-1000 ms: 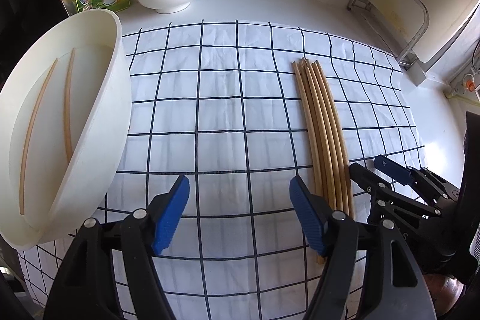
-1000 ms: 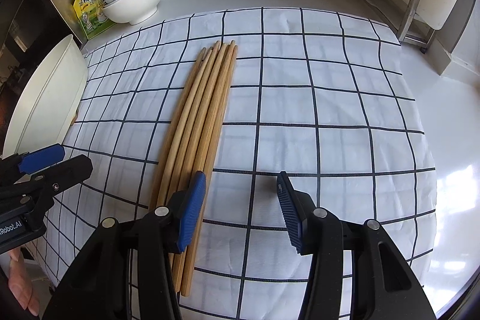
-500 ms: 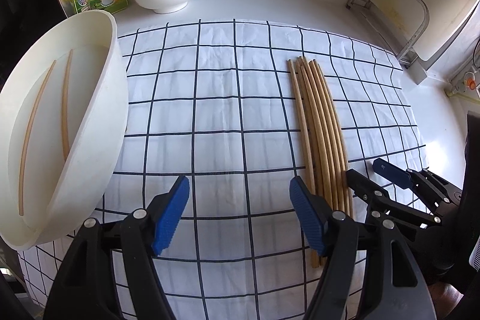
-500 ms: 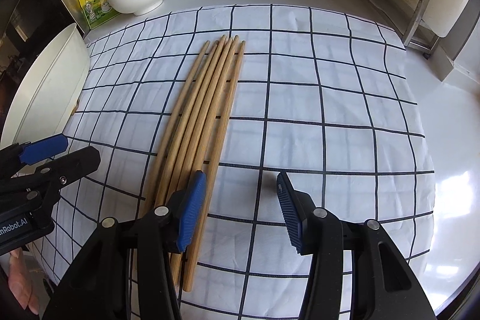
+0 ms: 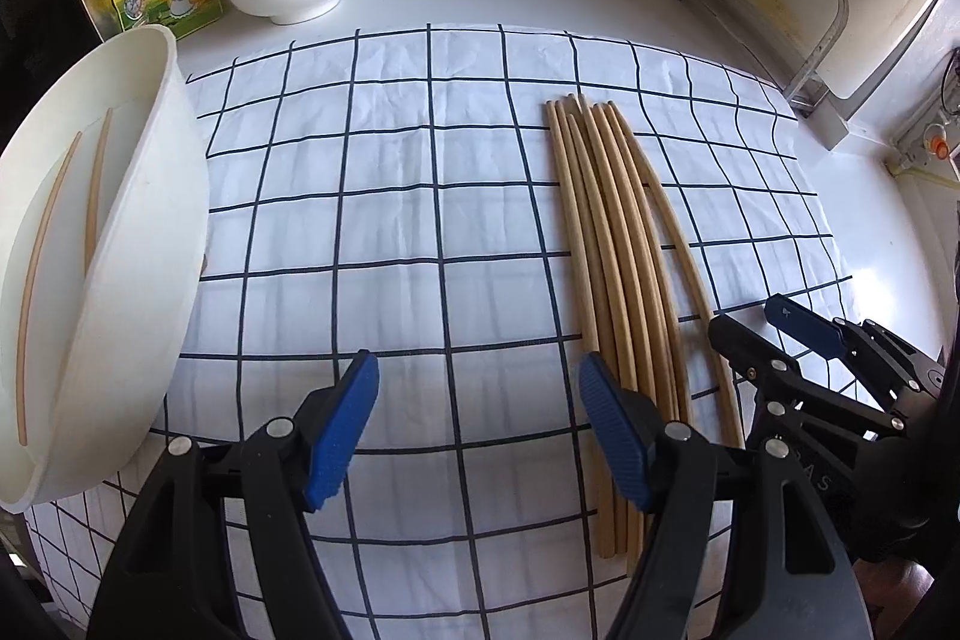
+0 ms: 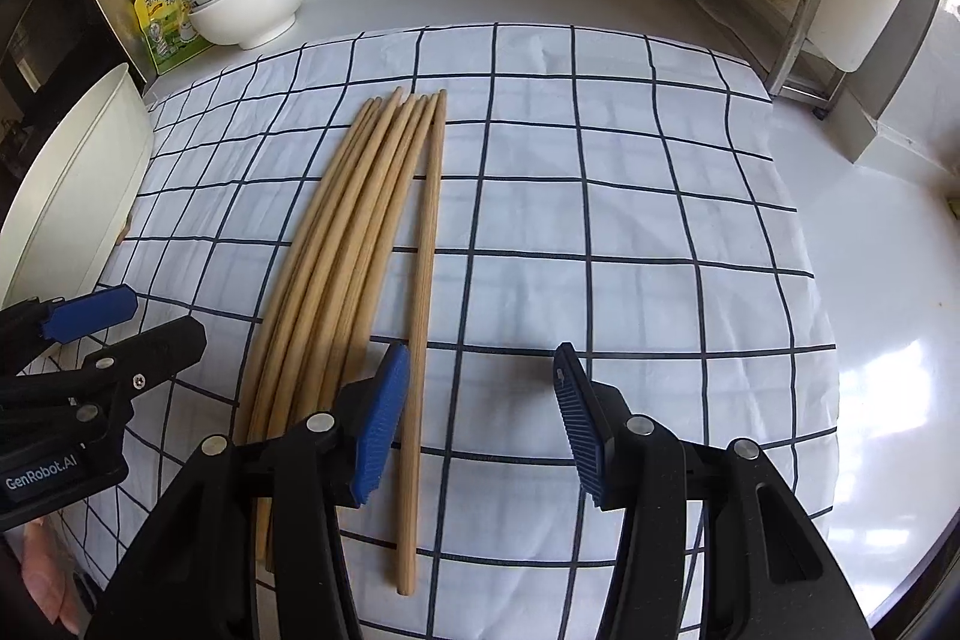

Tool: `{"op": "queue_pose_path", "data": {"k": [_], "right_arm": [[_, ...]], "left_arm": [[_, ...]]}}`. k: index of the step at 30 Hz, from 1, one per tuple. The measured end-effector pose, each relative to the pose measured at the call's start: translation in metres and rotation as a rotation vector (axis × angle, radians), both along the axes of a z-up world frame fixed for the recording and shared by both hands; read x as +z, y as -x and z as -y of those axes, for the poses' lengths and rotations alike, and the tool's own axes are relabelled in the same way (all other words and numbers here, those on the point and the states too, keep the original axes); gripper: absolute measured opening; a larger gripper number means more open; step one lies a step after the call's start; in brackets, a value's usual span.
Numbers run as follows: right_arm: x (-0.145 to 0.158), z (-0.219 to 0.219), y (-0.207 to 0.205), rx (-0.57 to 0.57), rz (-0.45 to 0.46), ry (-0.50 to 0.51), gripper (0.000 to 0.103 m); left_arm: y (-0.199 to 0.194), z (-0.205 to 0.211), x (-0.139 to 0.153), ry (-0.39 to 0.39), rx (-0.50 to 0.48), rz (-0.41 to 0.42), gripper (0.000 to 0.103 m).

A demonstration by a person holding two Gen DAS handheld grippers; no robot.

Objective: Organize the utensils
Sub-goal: 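Lower both tools onto the chopstick bundle and separate one chopstick each, then close the left tool on a chopstick while the right tool closes on another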

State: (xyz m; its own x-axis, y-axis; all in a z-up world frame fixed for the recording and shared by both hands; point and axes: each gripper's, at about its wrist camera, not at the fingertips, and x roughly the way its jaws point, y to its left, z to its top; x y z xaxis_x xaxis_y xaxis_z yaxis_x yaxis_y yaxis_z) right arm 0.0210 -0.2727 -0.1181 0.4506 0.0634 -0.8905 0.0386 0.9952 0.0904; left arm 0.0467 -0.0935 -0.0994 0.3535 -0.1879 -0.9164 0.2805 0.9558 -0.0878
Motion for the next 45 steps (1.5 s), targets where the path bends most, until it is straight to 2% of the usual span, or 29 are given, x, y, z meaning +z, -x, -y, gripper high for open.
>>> {"op": "queue_pose_path", "data": {"k": [8, 19, 31, 36, 45], "right_arm": [[-0.001, 0.015, 0.005, -0.013, 0.007, -0.014, 0.047], [0.002, 0.016, 0.006, -0.012, 0.027, -0.046, 0.047], [0.000, 0.015, 0.003, -0.005, 0.024, -0.050, 0.047], [0.000, 0.014, 0.003, 0.009, 0.025, -0.052, 0.047], [-0.001, 0.009, 0.001, 0.021, 0.032, -0.039, 0.047]], "left_arm": [[-0.004, 0.015, -0.011, -0.011, -0.025, -0.004, 0.068], [-0.002, 0.026, -0.015, -0.076, -0.052, 0.036, 0.073], [0.002, 0.018, -0.013, -0.135, -0.057, 0.081, 0.073], [0.001, 0.012, -0.012, -0.136, -0.045, 0.085, 0.073], [-0.008, 0.026, -0.016, -0.165, -0.053, 0.079, 0.072]]}}
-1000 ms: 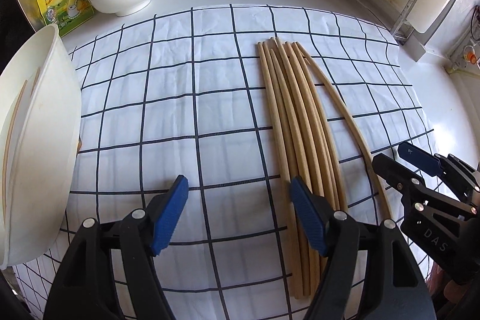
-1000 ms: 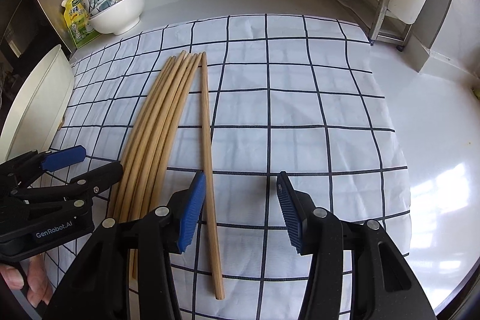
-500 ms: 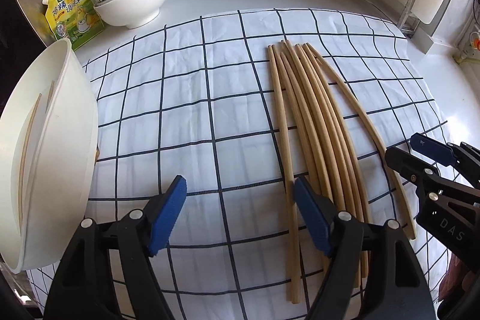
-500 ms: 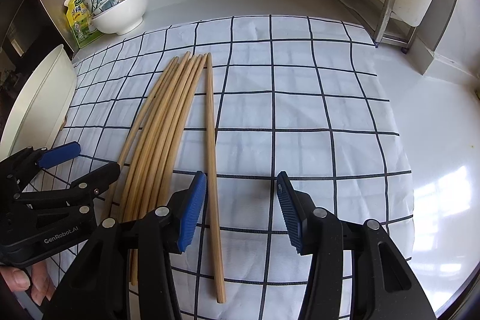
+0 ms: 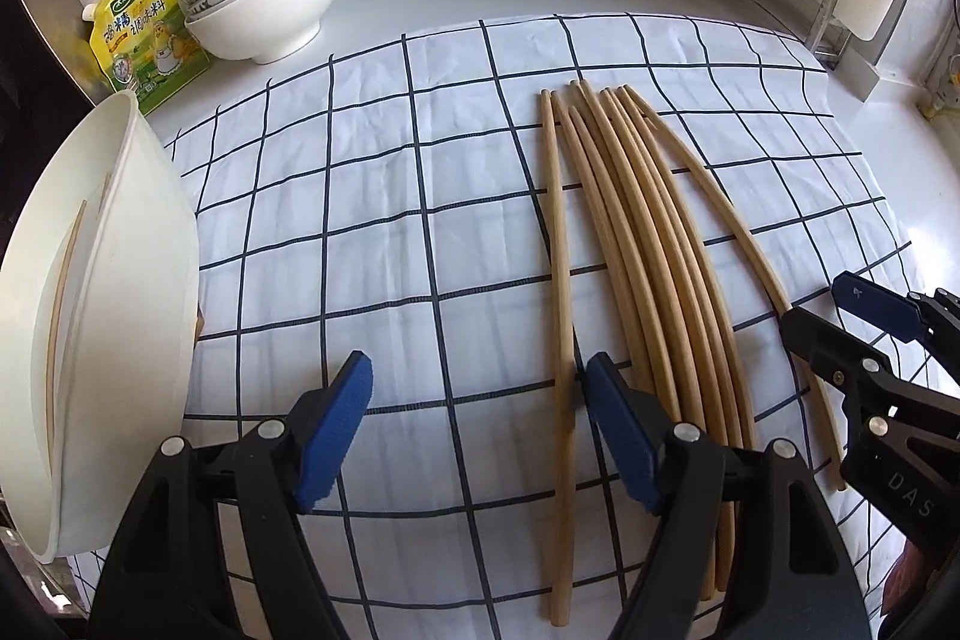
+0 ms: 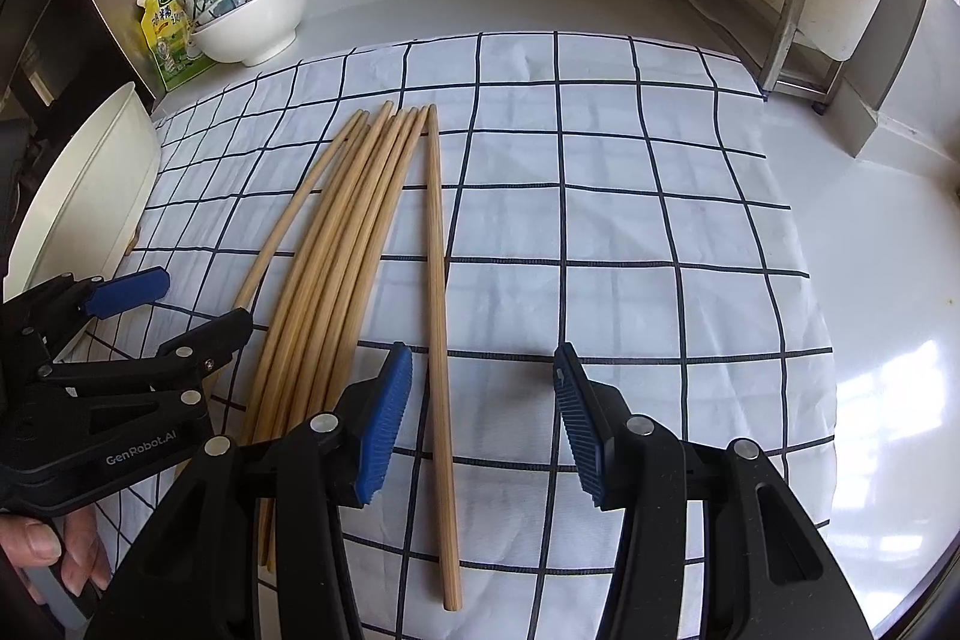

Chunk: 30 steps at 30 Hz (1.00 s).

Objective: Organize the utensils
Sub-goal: 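Close the left tool on a chopstick while the right tool closes on another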

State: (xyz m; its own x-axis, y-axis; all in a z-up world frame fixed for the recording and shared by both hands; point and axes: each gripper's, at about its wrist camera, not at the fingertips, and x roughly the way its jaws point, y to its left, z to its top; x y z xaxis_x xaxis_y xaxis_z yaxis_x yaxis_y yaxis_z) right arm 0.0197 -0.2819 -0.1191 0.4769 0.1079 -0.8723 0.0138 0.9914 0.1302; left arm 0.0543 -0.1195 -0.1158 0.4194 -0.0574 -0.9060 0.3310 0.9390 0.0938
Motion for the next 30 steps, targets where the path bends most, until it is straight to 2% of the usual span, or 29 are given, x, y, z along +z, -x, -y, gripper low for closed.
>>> {"op": "queue_pose_path", "data": {"k": [4, 7, 11, 15, 16, 18, 20, 30], "right_arm": [[-0.003, -0.004, -0.002, 0.011, 0.001, 0.035, 0.047], [-0.004, -0.009, -0.004, 0.026, 0.011, 0.074, 0.047], [-0.005, -0.011, -0.006, 0.033, 0.021, 0.096, 0.047], [-0.005, -0.014, -0.004, 0.041, 0.034, 0.095, 0.043], [-0.005, -0.015, -0.004, 0.046, 0.036, 0.094, 0.040], [-0.004, -0.017, -0.004, 0.055, 0.038, 0.093, 0.030], [-0.004, -0.019, -0.004, 0.056, 0.037, 0.096, 0.008], [0.002, -0.009, 0.000, 0.019, 0.012, -0.014, 0.006]], "left_arm": [[-0.002, -0.002, 0.000, 0.008, 0.005, 0.008, 0.073], [-0.001, -0.005, -0.001, 0.033, 0.012, 0.007, 0.069], [0.000, -0.004, 0.000, 0.058, 0.001, 0.012, 0.055], [0.002, 0.000, 0.001, 0.081, -0.016, 0.002, 0.032], [0.003, 0.001, 0.002, 0.083, -0.020, 0.000, 0.029], [0.003, 0.002, 0.002, 0.084, -0.027, -0.003, 0.016], [0.004, 0.003, 0.002, 0.083, -0.034, -0.008, 0.008], [0.004, -0.006, 0.004, 0.090, -0.022, -0.056, 0.007]]}}
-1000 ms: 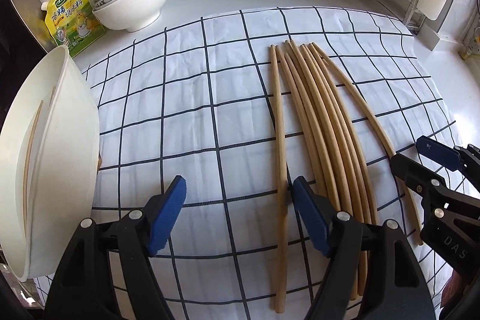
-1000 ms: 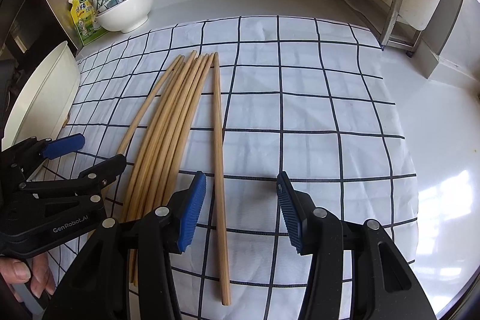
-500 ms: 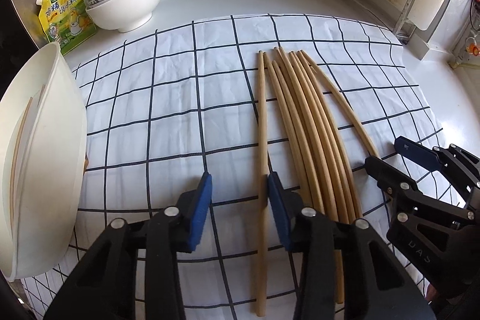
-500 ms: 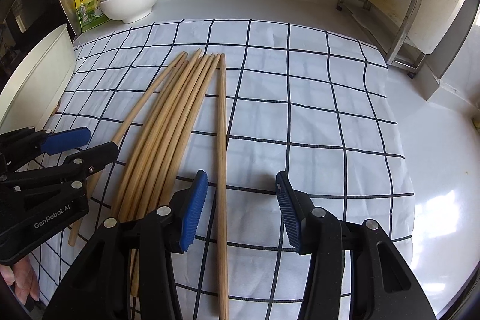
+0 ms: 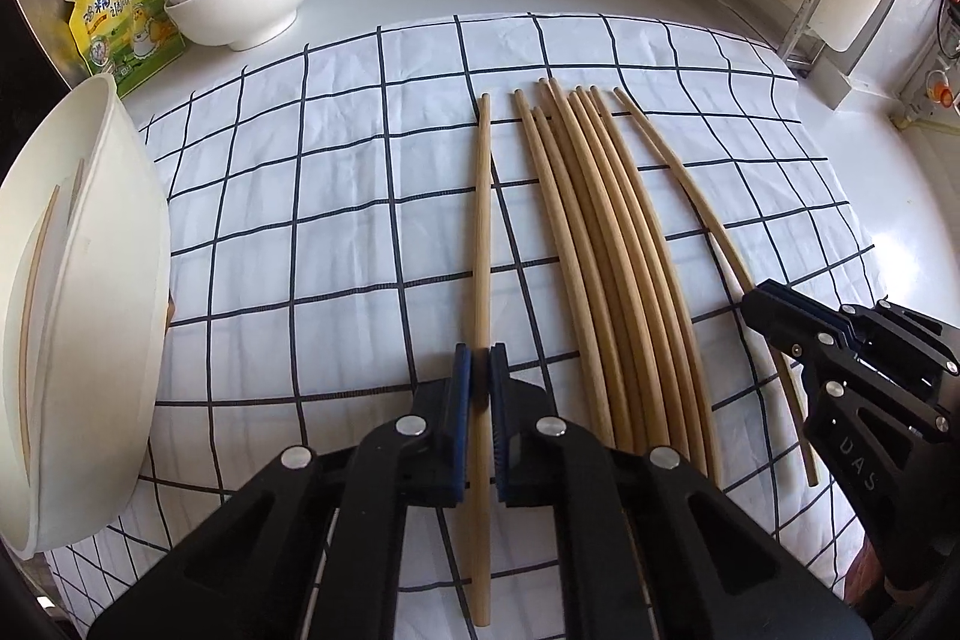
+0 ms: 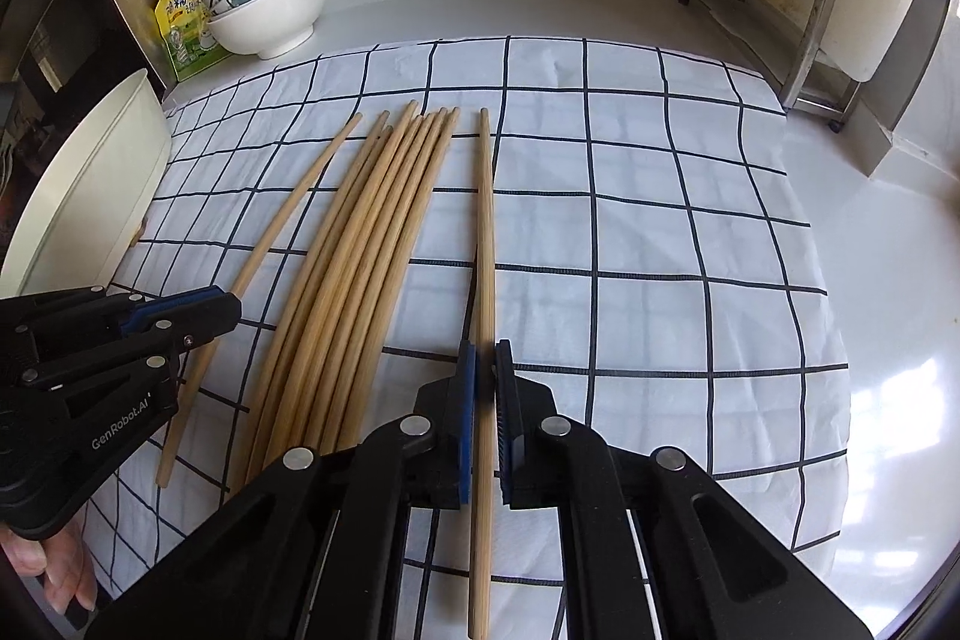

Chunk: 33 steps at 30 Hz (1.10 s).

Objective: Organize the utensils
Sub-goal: 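Close the left tool on a chopstick while the right tool closes on another, then lift the held chopsticks with both tools and carry them over the basin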

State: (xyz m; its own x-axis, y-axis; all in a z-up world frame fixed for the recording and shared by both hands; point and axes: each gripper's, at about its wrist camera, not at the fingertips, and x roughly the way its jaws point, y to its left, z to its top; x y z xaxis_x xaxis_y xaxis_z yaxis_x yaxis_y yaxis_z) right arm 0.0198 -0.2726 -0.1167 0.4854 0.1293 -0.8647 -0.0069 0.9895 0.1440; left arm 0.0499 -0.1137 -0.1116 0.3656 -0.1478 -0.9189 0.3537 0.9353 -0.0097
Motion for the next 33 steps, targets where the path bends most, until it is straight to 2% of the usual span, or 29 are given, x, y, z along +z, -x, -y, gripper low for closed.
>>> {"op": "queue_pose_path", "data": {"k": [5, 15, 33], "right_arm": [[0.015, 0.000, 0.005, -0.004, 0.010, -0.026, 0.006], [0.053, -0.016, 0.014, 0.011, 0.052, -0.054, 0.006], [0.117, -0.076, 0.002, 0.083, 0.156, -0.053, 0.006]], "left_arm": [[0.004, -0.006, 0.012, 0.007, -0.011, -0.002, 0.007], [0.009, -0.027, 0.053, 0.042, -0.019, 0.047, 0.007], [0.011, -0.092, 0.121, 0.106, 0.027, 0.150, 0.007]]}}
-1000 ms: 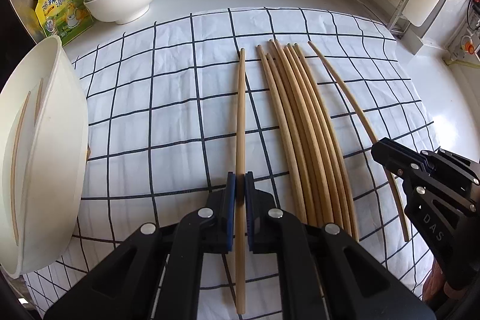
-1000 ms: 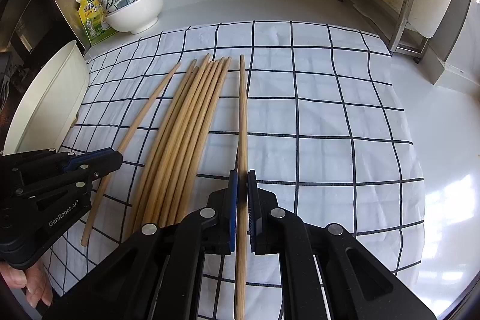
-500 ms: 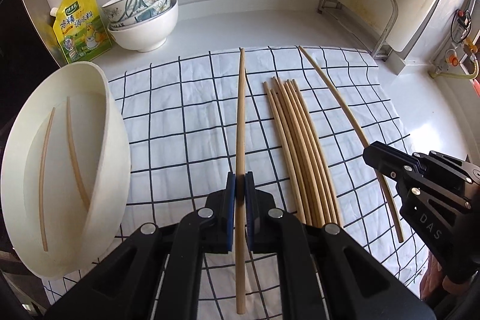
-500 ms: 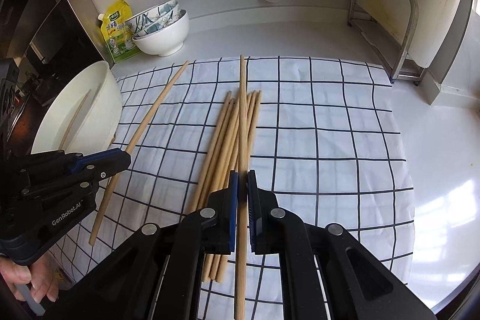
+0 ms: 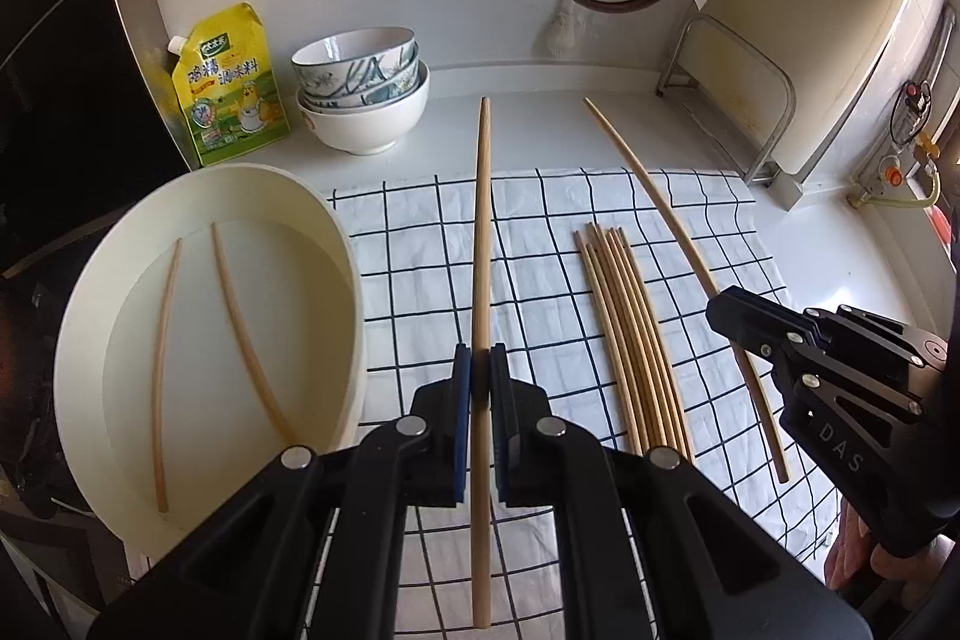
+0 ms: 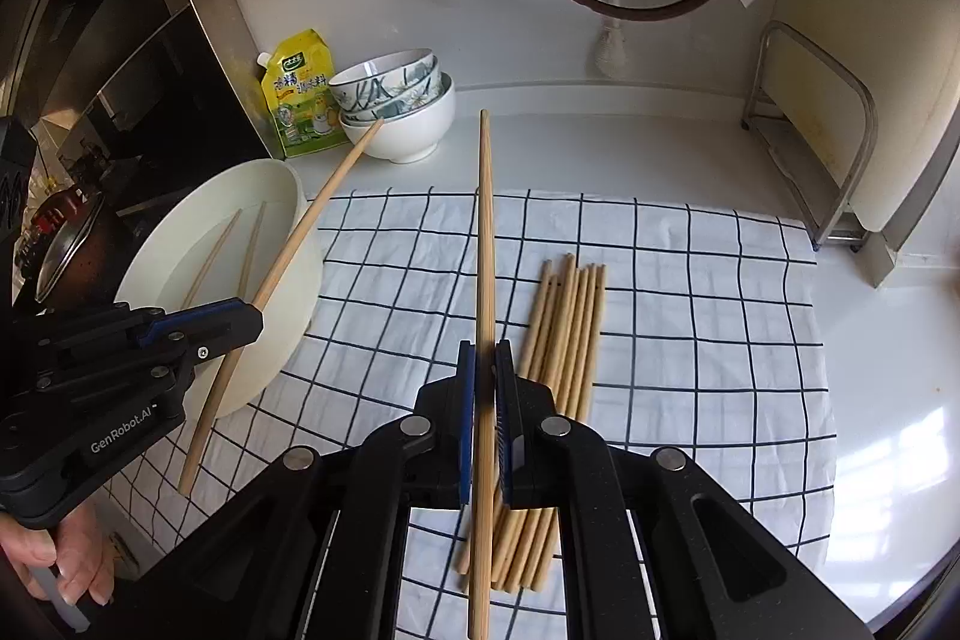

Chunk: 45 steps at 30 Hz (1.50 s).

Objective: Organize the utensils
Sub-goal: 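Lift the held chopsticks with both tools and carry them over the basin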

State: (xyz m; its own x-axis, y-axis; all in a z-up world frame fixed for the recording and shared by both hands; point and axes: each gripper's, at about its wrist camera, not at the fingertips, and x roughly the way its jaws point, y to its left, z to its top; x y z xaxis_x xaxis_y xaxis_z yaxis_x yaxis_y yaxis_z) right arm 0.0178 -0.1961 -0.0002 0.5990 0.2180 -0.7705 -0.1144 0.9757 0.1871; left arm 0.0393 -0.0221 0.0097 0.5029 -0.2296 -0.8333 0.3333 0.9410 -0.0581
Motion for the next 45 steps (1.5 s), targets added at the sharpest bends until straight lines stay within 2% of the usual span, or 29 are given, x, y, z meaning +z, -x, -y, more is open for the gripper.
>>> {"op": "queue_pose_path", "data": {"k": [9, 19, 34, 45], "right_arm": [[0.014, -0.049, -0.020, 0.075, 0.025, 0.004, 0.006], [0.015, -0.119, -0.049, 0.172, 0.025, -0.003, 0.006], [-0.005, -0.216, -0.080, 0.304, -0.024, -0.006, 0.006], [-0.033, -0.246, -0.099, 0.300, -0.110, 0.003, 0.006]], "left_arm": [[-0.008, -0.052, 0.022, 0.028, 0.073, 0.045, 0.007], [-0.025, -0.120, 0.020, 0.034, 0.173, 0.048, 0.007], [-0.047, -0.204, -0.005, 0.030, 0.303, 0.012, 0.007], [-0.067, -0.218, -0.033, 0.033, 0.305, -0.041, 0.007]]}}
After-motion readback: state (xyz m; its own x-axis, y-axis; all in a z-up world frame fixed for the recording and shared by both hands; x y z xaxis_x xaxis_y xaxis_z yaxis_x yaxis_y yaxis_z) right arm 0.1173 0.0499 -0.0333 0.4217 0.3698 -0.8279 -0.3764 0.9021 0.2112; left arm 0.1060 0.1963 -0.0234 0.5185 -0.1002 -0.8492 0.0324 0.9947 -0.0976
